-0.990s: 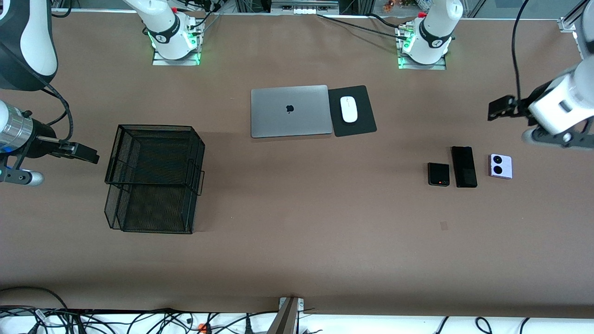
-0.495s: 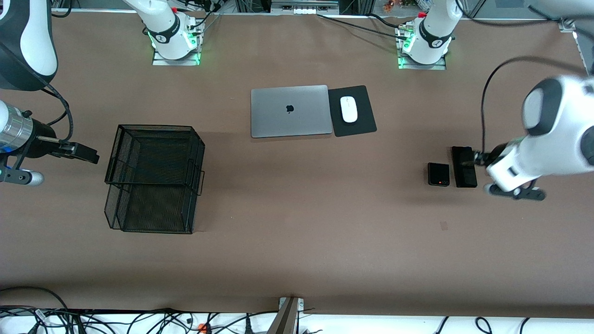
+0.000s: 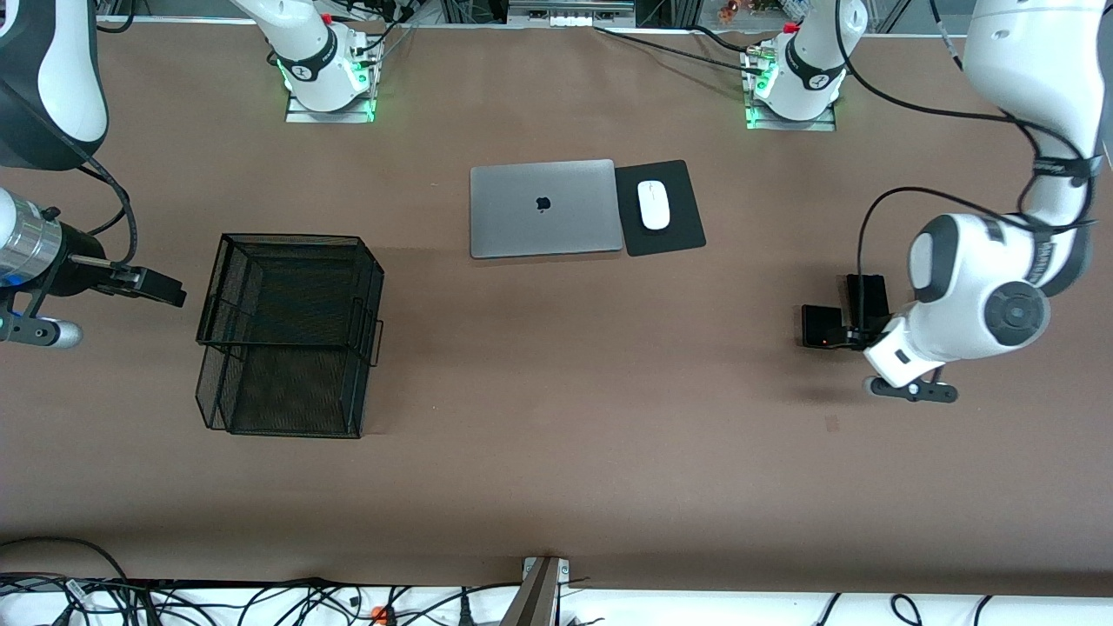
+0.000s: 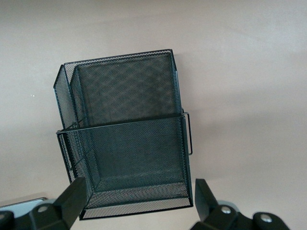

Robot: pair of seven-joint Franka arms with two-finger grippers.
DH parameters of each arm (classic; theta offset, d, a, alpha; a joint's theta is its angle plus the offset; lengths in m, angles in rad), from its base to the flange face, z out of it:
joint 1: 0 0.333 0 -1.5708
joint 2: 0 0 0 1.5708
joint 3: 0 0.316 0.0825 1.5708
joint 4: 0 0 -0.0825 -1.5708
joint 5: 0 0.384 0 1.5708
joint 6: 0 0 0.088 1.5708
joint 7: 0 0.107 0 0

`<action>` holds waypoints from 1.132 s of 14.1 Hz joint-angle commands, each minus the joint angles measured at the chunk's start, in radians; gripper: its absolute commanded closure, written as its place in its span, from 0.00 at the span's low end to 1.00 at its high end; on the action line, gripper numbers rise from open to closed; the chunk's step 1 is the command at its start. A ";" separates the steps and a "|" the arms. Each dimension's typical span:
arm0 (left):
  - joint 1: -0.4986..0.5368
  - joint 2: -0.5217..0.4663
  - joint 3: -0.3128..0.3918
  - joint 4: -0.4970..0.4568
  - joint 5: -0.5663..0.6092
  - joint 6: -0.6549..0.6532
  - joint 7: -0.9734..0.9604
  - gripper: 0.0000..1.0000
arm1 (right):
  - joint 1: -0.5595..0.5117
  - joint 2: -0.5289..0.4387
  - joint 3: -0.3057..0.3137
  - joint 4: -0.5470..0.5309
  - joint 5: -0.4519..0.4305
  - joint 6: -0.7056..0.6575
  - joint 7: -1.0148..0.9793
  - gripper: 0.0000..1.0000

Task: Place phones with both arms
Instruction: 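Grasp the small black flip phone with the left gripper and lift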

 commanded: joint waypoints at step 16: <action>0.002 -0.074 -0.001 -0.401 0.018 0.431 -0.075 0.00 | -0.004 -0.015 0.005 -0.011 0.016 0.004 0.017 0.00</action>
